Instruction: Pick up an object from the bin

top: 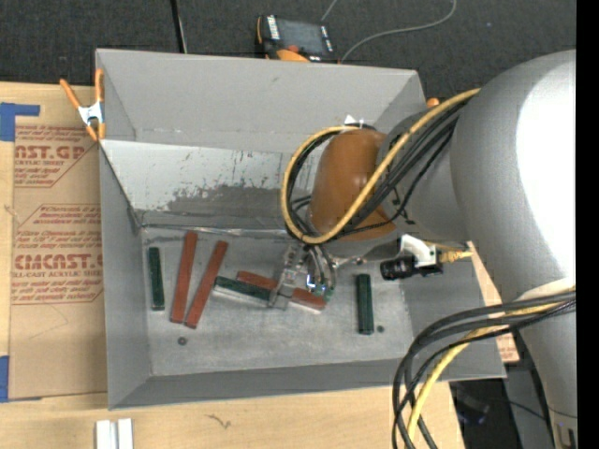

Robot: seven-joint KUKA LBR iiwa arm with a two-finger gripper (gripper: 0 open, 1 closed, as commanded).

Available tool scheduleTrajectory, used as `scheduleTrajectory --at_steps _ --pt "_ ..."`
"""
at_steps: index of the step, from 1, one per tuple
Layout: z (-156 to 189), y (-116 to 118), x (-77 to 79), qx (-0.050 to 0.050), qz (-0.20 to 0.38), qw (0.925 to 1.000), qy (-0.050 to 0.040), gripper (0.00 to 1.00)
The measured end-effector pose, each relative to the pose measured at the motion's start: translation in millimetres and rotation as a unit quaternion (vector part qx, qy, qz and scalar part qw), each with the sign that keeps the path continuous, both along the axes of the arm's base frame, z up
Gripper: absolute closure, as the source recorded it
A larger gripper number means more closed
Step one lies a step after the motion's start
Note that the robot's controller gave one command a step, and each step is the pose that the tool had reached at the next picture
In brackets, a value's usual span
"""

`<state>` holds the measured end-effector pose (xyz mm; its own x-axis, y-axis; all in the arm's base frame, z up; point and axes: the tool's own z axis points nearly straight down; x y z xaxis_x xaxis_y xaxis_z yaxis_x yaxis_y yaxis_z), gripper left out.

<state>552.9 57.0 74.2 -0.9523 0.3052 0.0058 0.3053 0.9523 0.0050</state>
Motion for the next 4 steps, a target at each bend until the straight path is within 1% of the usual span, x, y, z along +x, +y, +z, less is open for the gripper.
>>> scheduleTrajectory --at_steps 1,2,3,4 --pt "-4 -2 -1.0 -0.003 -0.001 1.0000 -0.0039 0.00" --pt "-1 -2 -1.1 -0.002 0.000 1.0000 -0.0008 1.00" --pt "-4 -2 -1.1 -0.003 -0.001 1.0000 -0.0038 0.00" --pt "35 38 -1.7 -0.003 -0.105 0.9945 -0.0028 0.00"
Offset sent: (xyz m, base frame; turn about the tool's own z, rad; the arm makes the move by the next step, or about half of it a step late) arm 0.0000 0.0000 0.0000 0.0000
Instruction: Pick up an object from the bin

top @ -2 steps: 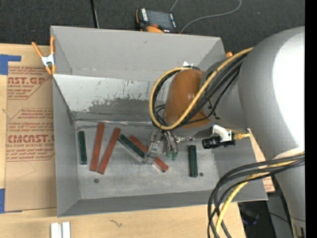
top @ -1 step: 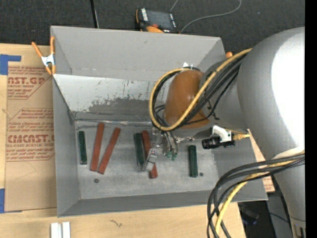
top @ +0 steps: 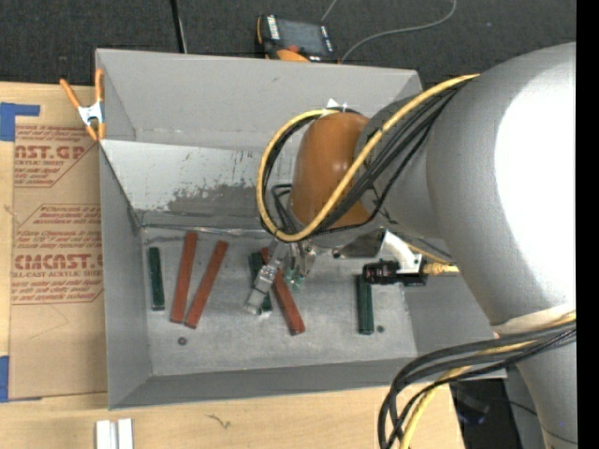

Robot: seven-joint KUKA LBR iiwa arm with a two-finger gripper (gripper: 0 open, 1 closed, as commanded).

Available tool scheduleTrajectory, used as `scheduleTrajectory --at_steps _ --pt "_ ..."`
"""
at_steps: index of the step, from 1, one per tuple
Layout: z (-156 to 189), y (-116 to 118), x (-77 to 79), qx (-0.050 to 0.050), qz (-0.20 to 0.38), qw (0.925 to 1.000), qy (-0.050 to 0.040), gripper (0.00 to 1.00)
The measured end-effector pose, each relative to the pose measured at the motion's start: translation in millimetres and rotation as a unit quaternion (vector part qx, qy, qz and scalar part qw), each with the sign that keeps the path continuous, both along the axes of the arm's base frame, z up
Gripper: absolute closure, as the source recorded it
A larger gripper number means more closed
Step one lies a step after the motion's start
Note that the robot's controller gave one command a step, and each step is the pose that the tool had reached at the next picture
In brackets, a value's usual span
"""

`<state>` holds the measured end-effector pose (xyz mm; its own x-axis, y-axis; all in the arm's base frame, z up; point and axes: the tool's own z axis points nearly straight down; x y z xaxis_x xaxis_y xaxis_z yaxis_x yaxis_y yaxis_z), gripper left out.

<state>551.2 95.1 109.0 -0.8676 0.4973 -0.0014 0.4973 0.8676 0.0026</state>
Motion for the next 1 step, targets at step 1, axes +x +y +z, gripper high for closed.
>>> scheduleTrajectory --at_steps 1 --pt "-34.9 -41.7 9.9 -0.001 0.130 0.9916 0.0011 0.00"
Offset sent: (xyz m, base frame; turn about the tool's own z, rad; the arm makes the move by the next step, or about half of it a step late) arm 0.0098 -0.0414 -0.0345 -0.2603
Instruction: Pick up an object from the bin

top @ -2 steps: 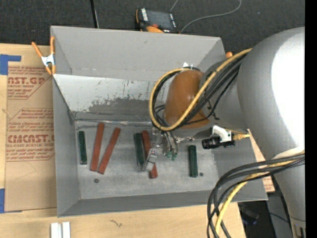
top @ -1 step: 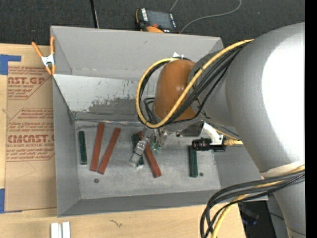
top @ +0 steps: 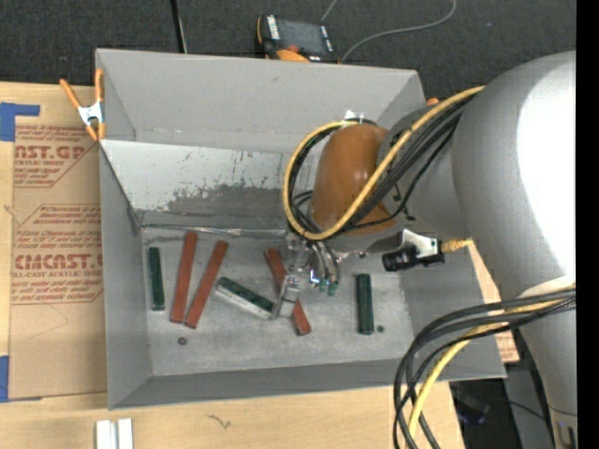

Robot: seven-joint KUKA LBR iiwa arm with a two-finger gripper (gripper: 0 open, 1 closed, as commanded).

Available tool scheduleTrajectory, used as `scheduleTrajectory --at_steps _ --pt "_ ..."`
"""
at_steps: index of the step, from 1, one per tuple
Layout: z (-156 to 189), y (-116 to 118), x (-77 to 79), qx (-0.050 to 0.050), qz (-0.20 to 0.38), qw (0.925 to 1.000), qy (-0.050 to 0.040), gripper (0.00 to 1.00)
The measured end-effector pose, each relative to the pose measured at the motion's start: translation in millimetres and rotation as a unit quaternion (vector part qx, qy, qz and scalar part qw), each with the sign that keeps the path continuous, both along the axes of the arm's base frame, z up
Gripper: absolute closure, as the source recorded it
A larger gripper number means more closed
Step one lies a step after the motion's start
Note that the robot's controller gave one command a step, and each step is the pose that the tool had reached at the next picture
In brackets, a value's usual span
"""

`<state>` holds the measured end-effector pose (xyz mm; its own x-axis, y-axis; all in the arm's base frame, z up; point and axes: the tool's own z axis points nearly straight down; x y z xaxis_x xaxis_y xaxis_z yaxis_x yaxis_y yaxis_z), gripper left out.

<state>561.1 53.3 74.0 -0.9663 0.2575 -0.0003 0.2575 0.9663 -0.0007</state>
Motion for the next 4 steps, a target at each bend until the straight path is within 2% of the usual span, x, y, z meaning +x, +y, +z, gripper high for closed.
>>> scheduleTrajectory --at_steps 1,2,3,4 --pt "0 -2 15.4 0.001 -0.159 0.9873 -0.0012 0.00" --pt "0 -2 15.4 0.000 -0.158 0.9874 -0.0011 1.00" --pt "126 23 -11.0 0.002 -0.144 0.9896 -0.0033 1.00" --pt "162 19 -0.4 0.001 -0.153 0.9882 -0.0028 1.00"
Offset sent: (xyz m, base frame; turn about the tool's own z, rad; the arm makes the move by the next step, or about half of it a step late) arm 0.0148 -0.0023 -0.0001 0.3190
